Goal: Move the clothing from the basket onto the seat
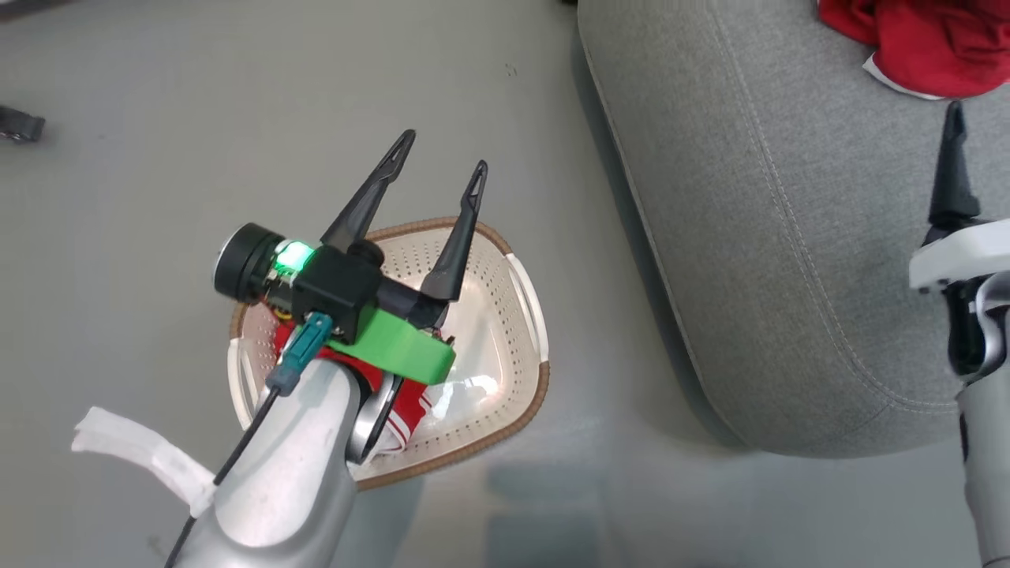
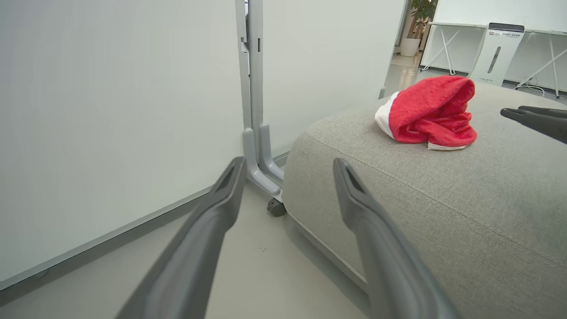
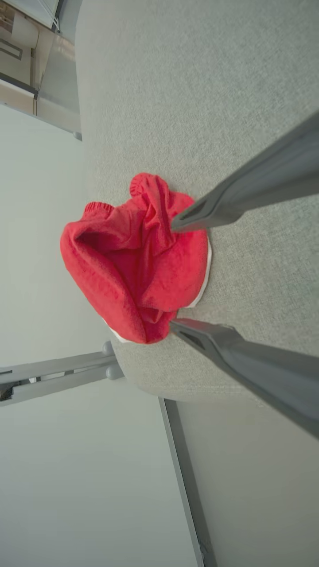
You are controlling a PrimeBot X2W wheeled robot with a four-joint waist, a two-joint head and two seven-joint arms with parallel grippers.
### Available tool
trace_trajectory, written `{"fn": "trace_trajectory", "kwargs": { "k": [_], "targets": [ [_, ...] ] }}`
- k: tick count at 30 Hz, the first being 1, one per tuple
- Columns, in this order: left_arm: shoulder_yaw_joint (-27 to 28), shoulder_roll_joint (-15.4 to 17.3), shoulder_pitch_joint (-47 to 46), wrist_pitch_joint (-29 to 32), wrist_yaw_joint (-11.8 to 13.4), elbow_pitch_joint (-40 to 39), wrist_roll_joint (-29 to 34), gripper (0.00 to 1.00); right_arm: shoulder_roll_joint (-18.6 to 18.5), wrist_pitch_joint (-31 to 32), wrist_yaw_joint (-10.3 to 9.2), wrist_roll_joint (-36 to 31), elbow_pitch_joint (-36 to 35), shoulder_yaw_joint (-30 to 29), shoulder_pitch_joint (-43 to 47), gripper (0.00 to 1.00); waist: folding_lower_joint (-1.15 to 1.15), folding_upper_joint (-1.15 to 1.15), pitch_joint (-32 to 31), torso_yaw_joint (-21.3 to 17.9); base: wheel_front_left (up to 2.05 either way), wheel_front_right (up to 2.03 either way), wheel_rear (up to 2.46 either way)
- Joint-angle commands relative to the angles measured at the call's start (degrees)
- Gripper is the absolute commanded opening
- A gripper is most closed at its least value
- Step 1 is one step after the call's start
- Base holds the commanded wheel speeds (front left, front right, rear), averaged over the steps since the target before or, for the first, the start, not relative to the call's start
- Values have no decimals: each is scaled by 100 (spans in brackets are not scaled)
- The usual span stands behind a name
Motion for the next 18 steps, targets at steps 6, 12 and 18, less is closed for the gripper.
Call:
{"fn": "trace_trajectory", "kwargs": {
  "k": [6,12,18],
  "targets": [
    [521,-42,609,-5,94,-71,-47,100,298,-14,-3,-12,-691,546,628,100,0,0,-838,366,0,0,0],
    [978,-104,939,-5,109,-116,-16,100,481,-14,-3,-67,-1301,964,1024,100,0,0,-1158,649,0,0,0],
    [1381,-170,1242,-5,116,-185,43,100,685,-14,-3,-117,-1719,1196,1353,100,0,0,-1431,858,0,0,0]
  ]
}}
